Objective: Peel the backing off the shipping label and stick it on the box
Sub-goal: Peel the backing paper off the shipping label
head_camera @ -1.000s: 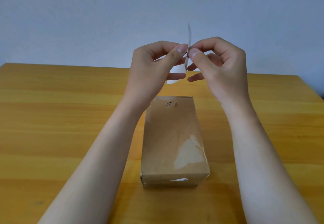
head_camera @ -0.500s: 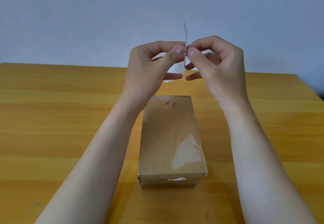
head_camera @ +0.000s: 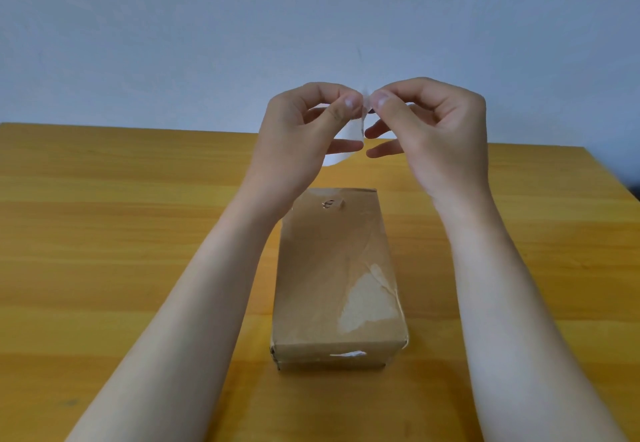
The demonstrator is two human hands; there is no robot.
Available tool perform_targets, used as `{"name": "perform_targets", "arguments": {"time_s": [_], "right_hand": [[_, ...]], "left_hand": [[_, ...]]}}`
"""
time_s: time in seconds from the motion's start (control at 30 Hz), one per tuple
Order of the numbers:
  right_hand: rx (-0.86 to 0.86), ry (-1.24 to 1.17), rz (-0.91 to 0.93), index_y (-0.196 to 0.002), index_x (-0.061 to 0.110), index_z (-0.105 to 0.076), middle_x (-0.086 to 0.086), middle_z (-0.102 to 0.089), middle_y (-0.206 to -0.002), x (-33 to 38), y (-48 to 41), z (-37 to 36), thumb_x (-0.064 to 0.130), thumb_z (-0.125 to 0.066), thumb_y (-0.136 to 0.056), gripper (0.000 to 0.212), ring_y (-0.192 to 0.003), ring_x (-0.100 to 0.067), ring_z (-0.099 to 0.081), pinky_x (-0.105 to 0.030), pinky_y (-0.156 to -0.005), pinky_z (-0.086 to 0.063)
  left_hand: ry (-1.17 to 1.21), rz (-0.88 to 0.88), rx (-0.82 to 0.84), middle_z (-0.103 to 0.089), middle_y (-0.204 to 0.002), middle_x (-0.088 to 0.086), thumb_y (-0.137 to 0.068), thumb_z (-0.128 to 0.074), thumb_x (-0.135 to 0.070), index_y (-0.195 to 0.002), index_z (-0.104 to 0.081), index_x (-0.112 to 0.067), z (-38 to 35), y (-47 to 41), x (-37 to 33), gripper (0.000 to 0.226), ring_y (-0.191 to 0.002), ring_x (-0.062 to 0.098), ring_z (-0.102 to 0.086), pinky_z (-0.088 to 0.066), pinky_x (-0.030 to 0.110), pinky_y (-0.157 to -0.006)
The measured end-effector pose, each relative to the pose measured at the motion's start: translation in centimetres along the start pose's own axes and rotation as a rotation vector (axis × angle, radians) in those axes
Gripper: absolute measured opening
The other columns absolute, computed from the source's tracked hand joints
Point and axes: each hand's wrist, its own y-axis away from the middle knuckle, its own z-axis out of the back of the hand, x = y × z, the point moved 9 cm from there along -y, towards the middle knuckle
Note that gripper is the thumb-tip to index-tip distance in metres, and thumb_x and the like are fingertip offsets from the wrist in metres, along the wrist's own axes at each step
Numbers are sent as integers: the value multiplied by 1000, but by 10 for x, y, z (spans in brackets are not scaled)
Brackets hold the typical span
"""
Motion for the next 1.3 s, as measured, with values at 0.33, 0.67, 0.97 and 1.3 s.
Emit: {"name": "perform_targets", "arguments": {"time_s": [0.33, 0.67, 0.97, 1.3], "right_hand": [[29, 58, 24, -91, 20, -79, 1, -76, -82, 2, 0, -3, 14, -71, -98, 12, -75, -18, -79, -35, -55, -63], [-12, 48, -46, -87, 24, -78, 12, -76, -71, -3, 0, -1, 16, -69, -98, 16, -69, -16, -78, -33, -53, -60], [-81, 46, -106, -91, 17, -79, 7, -76, -75, -10, -2, 9, 20, -69, -98, 13, -68, -22, -75, -33, -51, -59], [-115, -33, -161, -88, 16, -78, 5, -75, -73, -12, -1, 13, 18, -68, -100, 15, -64, -22, -71, -33, -50, -58]], "left_hand": [[89, 43, -41, -75, -109, 19, -98, -72, -15, -97, -75, -8, 1, 3, 0, 8, -105, 31, -76, -65, 38, -80], [76, 69, -104, -76, -103, 24, -100, -66, -8, -92, -76, -2, 6, 2, 2, 14, -95, 31, -79, -66, 38, -78], [75, 100, -161, -71, -94, 10, -99, -67, -9, -89, -74, -6, 13, 3, 3, 13, -87, 25, -80, -66, 38, -75], [106, 152, -209, -71, -94, 6, -98, -67, -11, -87, -73, -8, 18, 2, 7, 13, -83, 24, -79, -59, 31, -66]]}}
